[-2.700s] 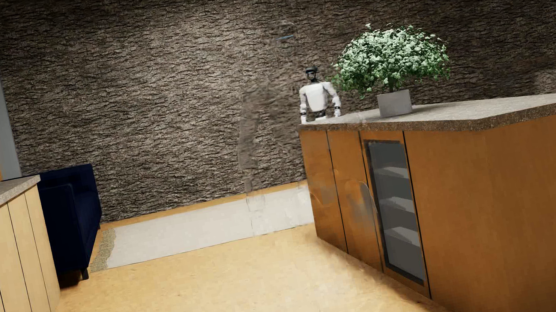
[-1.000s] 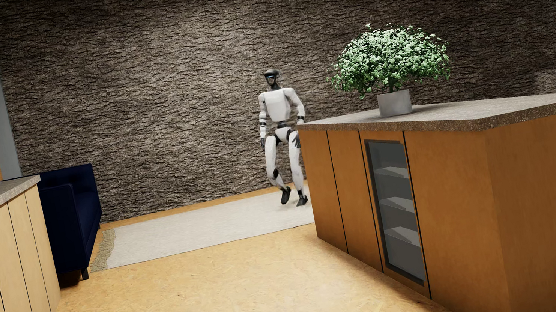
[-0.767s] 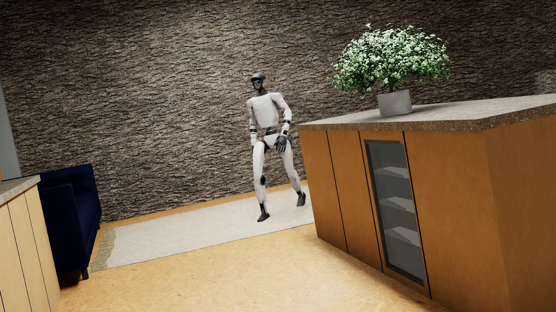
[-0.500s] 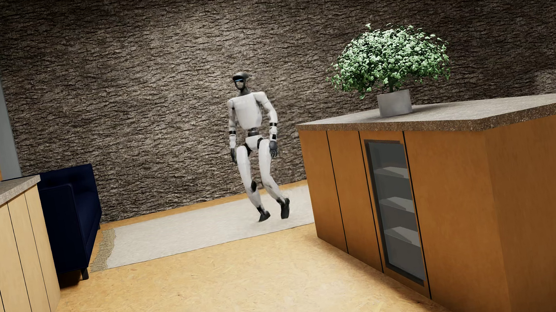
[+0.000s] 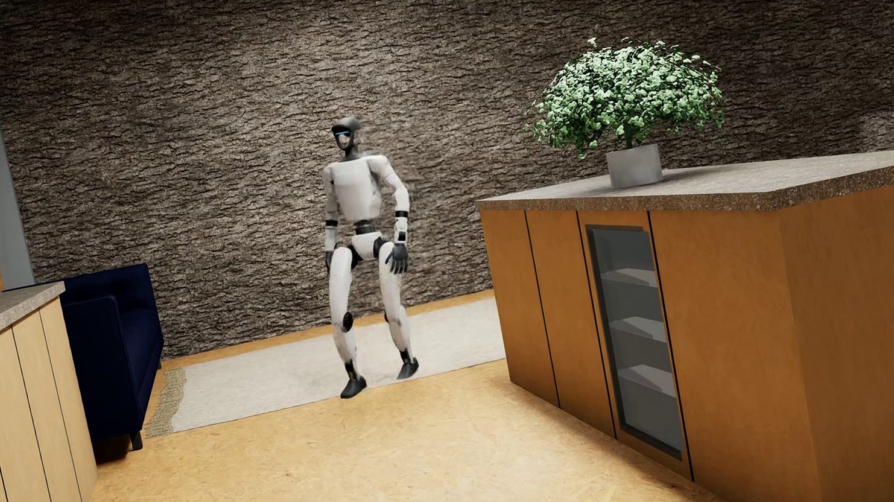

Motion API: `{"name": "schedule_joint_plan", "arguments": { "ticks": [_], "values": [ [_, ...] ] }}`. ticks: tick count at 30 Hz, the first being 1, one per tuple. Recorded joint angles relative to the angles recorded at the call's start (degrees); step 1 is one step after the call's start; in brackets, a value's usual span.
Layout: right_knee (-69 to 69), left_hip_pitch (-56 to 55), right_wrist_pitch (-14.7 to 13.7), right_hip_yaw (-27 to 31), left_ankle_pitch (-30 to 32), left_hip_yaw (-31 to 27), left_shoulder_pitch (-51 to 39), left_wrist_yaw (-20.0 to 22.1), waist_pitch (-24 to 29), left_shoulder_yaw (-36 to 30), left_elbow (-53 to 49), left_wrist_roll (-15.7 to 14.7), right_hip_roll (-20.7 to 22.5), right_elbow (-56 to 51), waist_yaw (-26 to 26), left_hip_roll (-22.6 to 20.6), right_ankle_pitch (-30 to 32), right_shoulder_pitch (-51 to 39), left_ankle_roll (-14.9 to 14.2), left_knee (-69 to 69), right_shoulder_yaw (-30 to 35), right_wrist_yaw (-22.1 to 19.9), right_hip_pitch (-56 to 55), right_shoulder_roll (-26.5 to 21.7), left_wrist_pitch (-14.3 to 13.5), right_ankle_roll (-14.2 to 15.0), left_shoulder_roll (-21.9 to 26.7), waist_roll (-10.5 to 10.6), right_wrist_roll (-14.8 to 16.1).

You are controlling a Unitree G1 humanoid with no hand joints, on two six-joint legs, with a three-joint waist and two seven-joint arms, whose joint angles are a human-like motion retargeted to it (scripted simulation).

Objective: Walk around the plant

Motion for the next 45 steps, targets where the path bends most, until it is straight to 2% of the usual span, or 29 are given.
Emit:
{"name": "schedule_joint_plan", "arguments": {
  "ticks": [2,4,5,6,7,8,10,13,14,16,17,18,19,20,21,22,25,26,28,31,33,35,36,37,38,40,42,44,45],
  "values": [
    [-10.4,5.0,0.0,0.0,-5.3,0.0,-1.9,0.0,-1.7,3.8,-3.1,0.0,-0.7,0.5,-3.3,1.4,3.2,1.7,0.0,-0.8,-2.1,0.0,-4.4,-0.3,0.0,0.0,0.6,1.9,0.0],
    [-2.8,8.4,0.0,0.0,-4.3,0.0,-2.3,0.0,-2.0,5.2,-4.6,0.0,-1.2,1.8,-7.0,2.6,6.7,3.3,0.0,5.6,-2.0,0.0,-6.4,-1.0,0.0,0.0,0.4,4.5,0.0],
    [3.3,6.7,0.0,0.0,3.9,0.0,-2.3,0.0,-2.2,8.2,-5.6,0.0,0.1,2.9,-7.7,3.9,8.0,3.6,0.0,14.3,-3.9,0.0,-7.5,-0.6,0.0,0.0,-0.1,6.3,0.0],
    [6.8,3.2,0.0,0.0,16.0,0.0,-1.9,0.0,-1.6,5.1,-3.0,0.0,0.6,5.2,-7.5,4.7,6.0,2.7,0.0,26.1,-2.0,0.0,-5.1,-0.7,0.0,0.0,-1.5,7.8,0.0],
    [8.3,-2.1,0.0,0.0,23.7,0.0,-2.0,0.0,-1.2,3.6,-2.4,0.0,0.6,6.5,-5.2,5.1,3.3,1.9,0.0,36.9,-1.7,0.0,-2.6,-0.1,0.0,0.0,-2.0,7.9,0.0],
    [7.4,-8.0,0.0,0.0,26.5,0.0,-2.1,0.0,-0.7,1.4,-1.8,0.0,0.3,6.9,-2.6,6.0,1.5,1.3,0.0,43.1,-1.3,0.0,1.2,0.7,0.0,0.0,-2.5,7.8,0.0],
    [1.9,-20.2,0.0,0.0,26.8,0.0,-1.0,0.0,-0.3,0.5,1.7,0.0,-1.9,4.4,2.8,5.8,-0.6,0.9,0.0,41.5,-0.5,0.0,11.6,1.6,0.0,0.0,-4.3,5.8,0.0],
    [-6.1,-34.5,0.0,0.0,28.8,0.0,3.9,0.0,-0.8,-1.4,1.8,0.0,-4.0,-4.3,13.2,6.4,-6.4,1.4,0.0,20.5,0.5,0.0,26.4,0.6,0.0,0.0,-3.6,2.6,0.0],
    [-7.4,-38.0,0.0,0.0,24.3,0.0,5.2,0.0,-0.9,-1.2,2.0,0.0,-3.9,-6.8,16.5,7.3,-8.0,0.9,0.0,12.9,0.0,0.0,30.4,-0.3,0.0,0.0,-2.9,2.7,0.0],
    [-8.0,-42.6,0.0,0.0,6.8,0.0,8.3,0.0,-1.5,-1.1,4.1,0.0,-4.0,-8.7,23.5,10.9,-9.5,-1.4,0.0,3.2,1.0,0.0,36.2,-2.4,0.0,0.0,-2.0,2.3,0.0],
    [-7.5,-43.5,0.0,0.0,4.1,0.0,9.9,0.0,-1.3,-1.5,5.2,0.0,-4.7,-8.3,26.5,12.9,-8.0,-2.7,0.0,2.6,1.1,0.0,38.9,-2.7,0.0,0.0,-1.3,1.6,0.0],
    [-6.7,-46.0,0.0,0.0,15.0,0.0,11.5,0.0,-1.8,-1.6,7.1,0.0,-5.9,-7.4,28.0,13.5,-4.0,-3.3,0.0,5.1,0.6,0.0,40.9,-2.7,0.0,0.0,-1.1,0.4,0.0],
    [-4.1,-49.3,0.0,0.0,28.0,0.0,12.1,0.0,-2.4,-3.4,8.8,0.0,-7.5,-6.6,27.4,11.9,2.9,-3.2,0.0,10.9,-0.9,0.0,41.2,-2.2,0.0,0.0,-1.0,-1.4,0.0],
    [1.8,-50.0,0.0,0.0,31.0,0.0,11.6,0.0,-2.8,-5.6,10.7,0.0,-9.0,-4.9,26.0,8.4,12.1,-2.9,0.0,15.5,-1.6,0.0,38.8,-1.3,0.0,0.0,-1.0,-3.9,0.0],
    [10.4,-47.6,0.0,0.0,28.4,0.0,10.7,0.0,-2.4,-6.9,11.6,0.0,-8.0,-2.8,24.0,6.0,18.6,-2.5,0.0,18.2,-1.4,0.0,35.3,-0.9,0.0,0.0,-1.0,-4.0,0.0],
    [20.7,-44.6,0.0,0.0,26.2,0.0,9.9,0.0,-2.3,-5.6,10.6,0.0,-7.3,-1.6,22.0,3.1,18.5,-2.6,0.0,19.4,0.1,0.0,29.0,-0.7,0.0,0.0,-1.1,-4.3,0.0],
    [37.4,-25.9,0.0,0.0,17.5,0.0,5.4,0.0,0.1,-2.5,4.9,0.0,-3.3,-0.4,14.0,-3.6,-0.9,-1.8,0.0,12.3,2.7,0.0,12.0,0.0,0.0,0.0,-1.4,-2.9,0.0],
    [35.2,-20.2,0.0,0.0,13.2,0.0,3.6,0.0,-0.2,-0.5,0.9,0.0,-1.7,-0.7,10.5,-3.5,-4.1,-1.1,0.0,9.3,3.0,0.0,5.7,0.3,0.0,0.0,-1.0,-1.7,0.0],
    [18.8,-5.8,0.0,0.0,5.0,0.0,0.8,0.0,1.4,4.9,-6.2,0.0,0.1,-1.1,3.7,-0.6,-3.9,0.2,0.0,2.2,3.2,0.0,0.7,0.1,0.0,0.0,-0.6,0.7,0.0],
    [-10.3,5.5,0.0,0.0,-6.5,0.0,-6.1,0.0,-0.5,8.8,-13.4,0.0,-2.8,-2.2,-2.9,1.9,-1.0,1.7,0.0,-2.3,1.9,0.0,-4.9,0.1,0.0,0.0,0.1,1.3,0.0],
    [-10.6,11.7,0.0,0.0,-8.2,0.0,-7.9,0.0,-1.6,10.9,-16.4,0.0,-4.4,-1.8,-5.3,4.9,-2.5,2.6,0.0,-1.6,1.2,0.0,-8.6,0.3,0.0,0.0,0.4,1.2,0.0],
    [1.3,14.1,0.0,0.0,0.0,0.0,-6.0,0.0,-2.9,12.9,-16.2,0.0,-2.5,1.7,-6.7,8.0,2.2,2.5,0.0,5.8,1.5,0.0,-11.9,0.4,0.0,0.0,-0.9,3.1,0.0],
    [7.1,13.0,0.0,0.0,10.3,0.0,-4.6,0.0,-3.4,12.4,-13.0,0.0,0.3,4.6,-6.3,9.9,2.8,2.2,0.0,13.4,1.9,0.0,-11.7,0.6,0.0,0.0,-2.4,5.2,0.0],
    [10.1,10.0,0.0,0.0,20.8,0.0,-3.1,0.0,-2.8,10.6,-10.1,0.0,2.2,6.8,-5.0,10.3,0.2,1.2,0.0,23.7,2.5,0.0,-8.3,0.7,0.0,0.0,-3.0,5.5,0.0],
    [10.5,3.6,0.0,0.0,25.4,0.0,-2.9,0.0,-2.6,7.1,-6.7,0.0,4.1,8.0,-3.8,10.4,-2.5,0.1,0.0,36.6,2.1,0.0,-4.7,1.3,0.0,0.0,-3.0,5.5,0.0],
    [4.6,-9.2,0.0,0.0,20.1,0.0,-1.9,0.0,-1.9,1.0,-1.3,0.0,5.5,5.4,1.5,8.4,-4.0,-1.4,0.0,52.4,2.5,0.0,6.6,1.5,0.0,0.0,-3.0,3.9,0.0],
    [-2.3,-19.6,0.0,0.0,21.8,0.0,1.8,0.0,-1.0,-1.5,3.0,0.0,5.3,0.6,8.8,5.7,-3.7,-2.9,0.0,47.5,1.8,0.0,18.0,1.3,0.0,0.0,-2.9,1.3,0.0],
    [-6.8,-28.0,0.0,0.0,31.0,0.0,5.8,0.0,-0.8,-3.0,4.7,0.0,4.4,-5.0,14.5,5.2,-3.3,-5.3,0.0,26.7,0.8,0.0,26.2,0.4,0.0,0.0,-1.9,-0.2,0.0],
    [-8.5,-30.3,0.0,0.0,30.5,0.0,7.8,0.0,-1.0,-2.2,5.0,0.0,3.9,-7.7,16.9,5.7,-3.9,-6.7,0.0,14.6,-0.3,0.0,29.7,-0.1,0.0,0.0,-1.8,-0.3,0.0]
  ]
}}
